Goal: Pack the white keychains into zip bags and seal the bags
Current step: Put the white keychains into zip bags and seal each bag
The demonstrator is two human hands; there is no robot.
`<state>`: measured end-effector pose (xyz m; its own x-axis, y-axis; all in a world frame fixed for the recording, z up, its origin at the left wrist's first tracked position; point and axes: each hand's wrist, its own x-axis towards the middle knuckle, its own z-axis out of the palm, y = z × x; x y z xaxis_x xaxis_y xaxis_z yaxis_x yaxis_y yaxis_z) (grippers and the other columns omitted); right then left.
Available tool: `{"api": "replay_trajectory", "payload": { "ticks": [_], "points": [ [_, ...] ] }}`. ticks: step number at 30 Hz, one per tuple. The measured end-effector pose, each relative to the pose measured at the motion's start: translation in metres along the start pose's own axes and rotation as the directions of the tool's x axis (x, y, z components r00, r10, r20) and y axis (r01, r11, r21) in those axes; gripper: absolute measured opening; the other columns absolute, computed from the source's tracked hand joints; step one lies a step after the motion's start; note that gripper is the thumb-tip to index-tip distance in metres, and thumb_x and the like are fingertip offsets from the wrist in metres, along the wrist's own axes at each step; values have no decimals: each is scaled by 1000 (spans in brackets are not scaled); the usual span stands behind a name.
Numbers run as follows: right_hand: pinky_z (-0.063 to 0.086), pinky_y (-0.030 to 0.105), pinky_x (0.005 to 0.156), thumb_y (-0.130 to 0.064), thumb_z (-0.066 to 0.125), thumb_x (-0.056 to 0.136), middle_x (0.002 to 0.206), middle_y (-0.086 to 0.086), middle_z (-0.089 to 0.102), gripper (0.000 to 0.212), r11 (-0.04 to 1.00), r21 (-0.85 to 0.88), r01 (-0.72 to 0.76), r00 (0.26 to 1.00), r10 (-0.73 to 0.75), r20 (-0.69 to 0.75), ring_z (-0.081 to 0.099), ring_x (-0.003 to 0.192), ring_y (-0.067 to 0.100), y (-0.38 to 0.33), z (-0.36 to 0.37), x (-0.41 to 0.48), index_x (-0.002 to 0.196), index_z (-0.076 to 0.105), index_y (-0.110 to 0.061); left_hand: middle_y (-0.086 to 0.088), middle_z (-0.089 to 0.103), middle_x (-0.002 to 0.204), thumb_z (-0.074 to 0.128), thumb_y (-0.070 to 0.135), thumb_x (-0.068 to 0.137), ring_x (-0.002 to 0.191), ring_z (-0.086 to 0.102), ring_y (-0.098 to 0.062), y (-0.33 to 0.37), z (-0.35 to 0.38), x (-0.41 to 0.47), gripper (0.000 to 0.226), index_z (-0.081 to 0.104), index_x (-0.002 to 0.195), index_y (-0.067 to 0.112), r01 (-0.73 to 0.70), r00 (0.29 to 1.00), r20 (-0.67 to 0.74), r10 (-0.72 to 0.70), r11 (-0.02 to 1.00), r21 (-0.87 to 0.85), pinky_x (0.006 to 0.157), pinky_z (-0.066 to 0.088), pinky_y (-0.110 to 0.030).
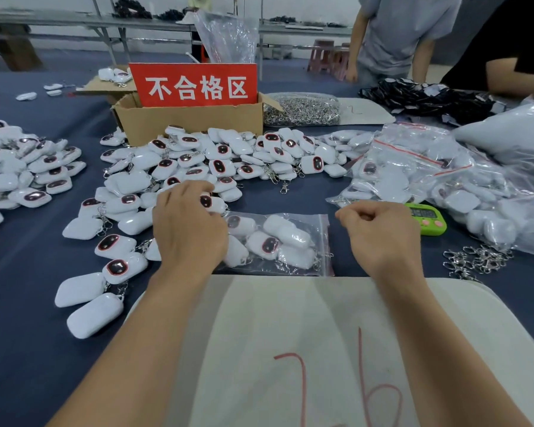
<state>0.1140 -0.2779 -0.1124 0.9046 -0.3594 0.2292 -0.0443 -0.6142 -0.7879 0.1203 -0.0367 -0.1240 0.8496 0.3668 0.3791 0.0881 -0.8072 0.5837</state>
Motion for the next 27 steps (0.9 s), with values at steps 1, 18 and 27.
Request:
{"api": "replay_trajectory", "payload": {
  "ticks": [1,18,27],
  "points": [
    [38,13,49,-16,65,87,63,-3,68,18,998,66,24,1000,-24,-6,55,57,16,-3,1,-3,77,79,-17,1,58,140,58,3,88,136,41,-26,-3,1,1,48,63,132,22,-49,996,75,45,998,45,110,30,-37],
    [13,1,100,-12,56,99,158,-9,47,35,940,-58,335,844,-273,463,27,148,3,-19,29,-29,126,70,-29,-8,60,129,52,15,101,117,53,-29,-8,10,2,31,69,127,18,-80,995,67,68,974,211,102,32,-39],
    [4,-13,88,-7,58,88,150,-10,57,27,944,-86,318,896,-270,352,33,146,5,-18,23,-25,73,77,-18,-6,70,114,52,25,104,107,56,-30,6,4,-3,27,72,120,16,-121,972,-186,145,983,138,97,27,-37]
  ]
}}
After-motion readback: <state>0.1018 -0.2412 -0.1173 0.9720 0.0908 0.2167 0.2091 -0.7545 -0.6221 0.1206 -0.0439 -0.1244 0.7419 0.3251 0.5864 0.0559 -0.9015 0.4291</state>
